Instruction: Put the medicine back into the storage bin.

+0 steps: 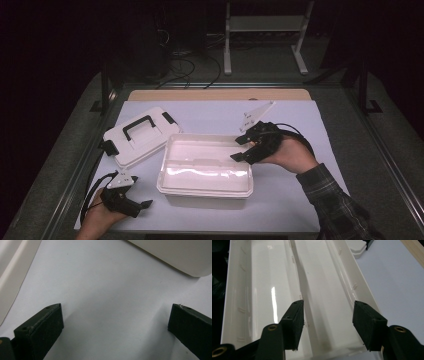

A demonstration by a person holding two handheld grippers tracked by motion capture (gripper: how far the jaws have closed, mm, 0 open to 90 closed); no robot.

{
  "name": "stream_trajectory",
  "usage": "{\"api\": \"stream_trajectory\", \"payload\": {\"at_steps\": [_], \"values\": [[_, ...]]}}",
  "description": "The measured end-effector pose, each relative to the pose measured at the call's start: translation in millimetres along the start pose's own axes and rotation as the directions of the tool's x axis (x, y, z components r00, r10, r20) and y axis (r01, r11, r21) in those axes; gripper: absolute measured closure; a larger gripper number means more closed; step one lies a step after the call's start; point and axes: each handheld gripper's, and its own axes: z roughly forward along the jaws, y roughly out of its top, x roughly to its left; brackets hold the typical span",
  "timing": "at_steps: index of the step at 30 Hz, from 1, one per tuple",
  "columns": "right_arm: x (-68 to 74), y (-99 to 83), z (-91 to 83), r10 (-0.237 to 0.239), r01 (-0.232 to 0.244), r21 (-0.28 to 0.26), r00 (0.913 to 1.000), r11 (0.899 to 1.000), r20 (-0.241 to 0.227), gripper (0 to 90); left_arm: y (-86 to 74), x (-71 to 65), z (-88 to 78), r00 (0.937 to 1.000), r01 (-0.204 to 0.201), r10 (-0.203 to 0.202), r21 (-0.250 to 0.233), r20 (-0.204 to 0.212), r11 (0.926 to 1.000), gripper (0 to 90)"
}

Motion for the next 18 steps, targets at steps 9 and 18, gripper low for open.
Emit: {"api": "stream_trajectory", "payload": {"at_steps": [9, 18], "values": [[11.3, 31.0, 26.9, -0.085, 0.090, 0.084, 0.9946, 0.992, -0.061, 52.8, -0.1, 0.0, 0.0, 1.0000, -0.001, 0.001, 0.000, 0.000, 1.0000, 0.0], [15.7, 46.1, 48.5, -0.104, 0.118, 0.141, 0.9895, 0.983, -0.100, 58.6, -0.1, 0.1, 0.0, 1.0000, 0.000, 0.000, 0.000, 0.001, 1.0000, 0.0]]}}
